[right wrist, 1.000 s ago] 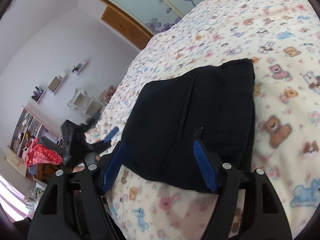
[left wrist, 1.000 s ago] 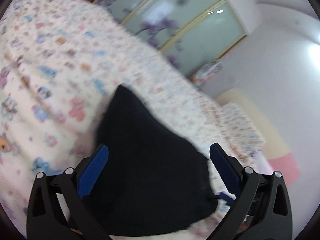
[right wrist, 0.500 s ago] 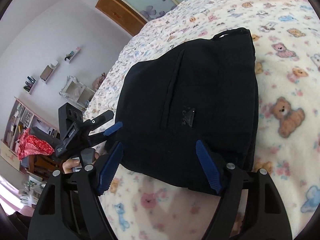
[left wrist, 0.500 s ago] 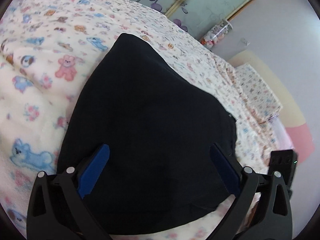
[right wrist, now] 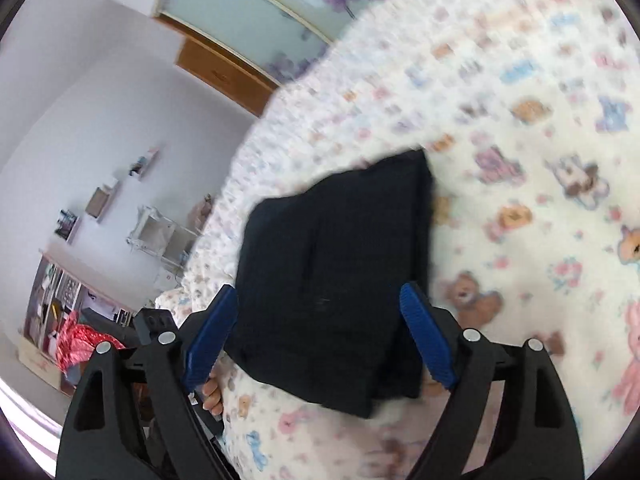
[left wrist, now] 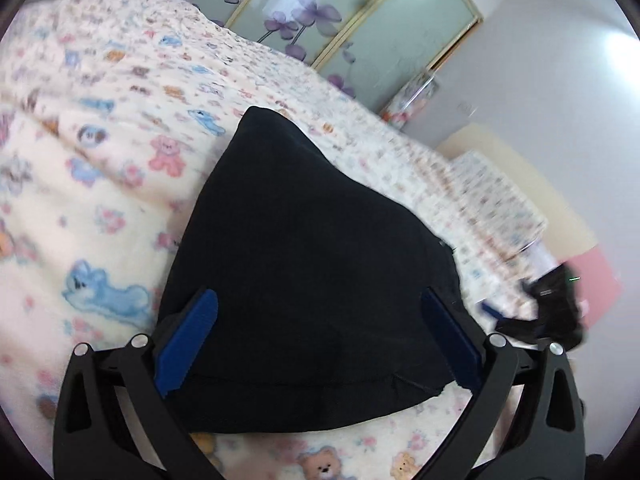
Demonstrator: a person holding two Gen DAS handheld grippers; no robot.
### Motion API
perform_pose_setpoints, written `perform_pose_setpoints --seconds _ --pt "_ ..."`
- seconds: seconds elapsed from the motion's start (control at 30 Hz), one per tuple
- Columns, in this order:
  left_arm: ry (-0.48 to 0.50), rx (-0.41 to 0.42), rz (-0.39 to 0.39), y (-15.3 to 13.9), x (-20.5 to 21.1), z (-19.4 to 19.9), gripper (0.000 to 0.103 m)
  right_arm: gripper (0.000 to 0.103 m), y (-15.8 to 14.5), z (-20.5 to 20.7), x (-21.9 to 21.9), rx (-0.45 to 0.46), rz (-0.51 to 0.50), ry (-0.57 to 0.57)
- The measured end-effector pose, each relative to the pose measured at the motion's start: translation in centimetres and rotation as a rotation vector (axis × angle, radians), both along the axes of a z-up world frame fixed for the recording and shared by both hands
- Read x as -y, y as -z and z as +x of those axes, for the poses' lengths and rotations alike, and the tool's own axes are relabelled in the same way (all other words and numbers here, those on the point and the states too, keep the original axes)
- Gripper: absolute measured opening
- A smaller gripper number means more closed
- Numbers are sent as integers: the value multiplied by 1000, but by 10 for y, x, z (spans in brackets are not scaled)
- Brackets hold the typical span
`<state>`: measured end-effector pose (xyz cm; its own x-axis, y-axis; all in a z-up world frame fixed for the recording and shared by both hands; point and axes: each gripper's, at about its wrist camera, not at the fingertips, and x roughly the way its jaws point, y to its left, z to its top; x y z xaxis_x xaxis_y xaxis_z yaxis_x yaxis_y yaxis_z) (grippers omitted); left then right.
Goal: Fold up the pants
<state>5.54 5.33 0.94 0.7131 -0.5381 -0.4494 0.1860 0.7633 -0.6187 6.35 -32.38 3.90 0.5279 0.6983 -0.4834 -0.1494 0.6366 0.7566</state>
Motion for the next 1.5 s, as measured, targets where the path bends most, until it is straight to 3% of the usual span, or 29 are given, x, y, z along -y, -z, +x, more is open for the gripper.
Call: perform_pose_setpoints --seconds 0.17,0.33,0.5,0.63,0.7,0.8,1.0,1.17,1.3,1.37,1.5 --pt "-6 26 44 1 7 -2 101 85 31 21 -10 -126 -70 -12" --pt "-2 31 3 5 1 -3 101 85 33 28 -23 -123 -107 -63" --pt "-3 31 13 5 2 -3 101 86 36 38 -45 -111 -201 -129" --pt "-3 32 13 5 1 -4 101 86 40 41 -37 -98 -118 -97" --pt "-4 33 12 5 1 -4 101 67 39 37 -39 -68 -97 -102" --pt "-12 34 -4 6 -2 -5 101 51 36 31 -34 -19 -64 -100" --pt "-34 43 -64 6 -11 -8 101 48 22 18 -38 153 13 -149" --pt "-91 -54 -188 -12 -35 0 101 47 39 27 -37 145 32 -125" --pt "-131 -93 -103 -36 -50 24 101 47 52 36 -32 132 96 -135" --pt "-136 -123 -101 -42 -55 41 101 47 53 35 -28 144 99 -140" --pt "-14 -263 -129 -30 -43 86 100 47 59 38 -21 136 143 -149"
